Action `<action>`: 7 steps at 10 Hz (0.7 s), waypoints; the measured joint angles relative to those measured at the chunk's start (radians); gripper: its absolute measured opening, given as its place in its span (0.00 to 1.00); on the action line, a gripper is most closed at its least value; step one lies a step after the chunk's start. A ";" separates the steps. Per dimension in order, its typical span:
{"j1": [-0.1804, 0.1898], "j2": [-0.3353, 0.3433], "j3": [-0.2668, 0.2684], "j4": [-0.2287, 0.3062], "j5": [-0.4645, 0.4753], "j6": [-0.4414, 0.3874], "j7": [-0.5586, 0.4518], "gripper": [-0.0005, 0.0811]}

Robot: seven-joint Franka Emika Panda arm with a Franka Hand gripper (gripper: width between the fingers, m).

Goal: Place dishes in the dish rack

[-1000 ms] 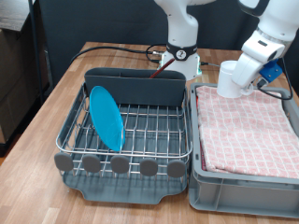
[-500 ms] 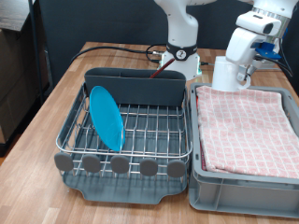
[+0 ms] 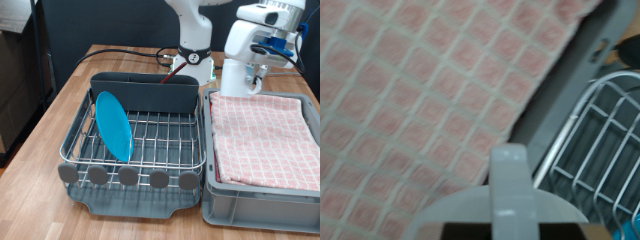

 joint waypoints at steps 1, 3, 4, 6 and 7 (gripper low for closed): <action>-0.019 0.016 -0.016 0.019 -0.046 0.039 0.062 0.10; -0.051 0.063 -0.057 0.055 -0.102 0.165 0.123 0.10; -0.056 0.097 -0.065 0.076 -0.101 0.214 0.116 0.10; -0.055 0.097 -0.063 0.077 -0.092 0.183 0.141 0.10; -0.055 0.097 -0.063 0.082 -0.051 0.158 0.154 0.10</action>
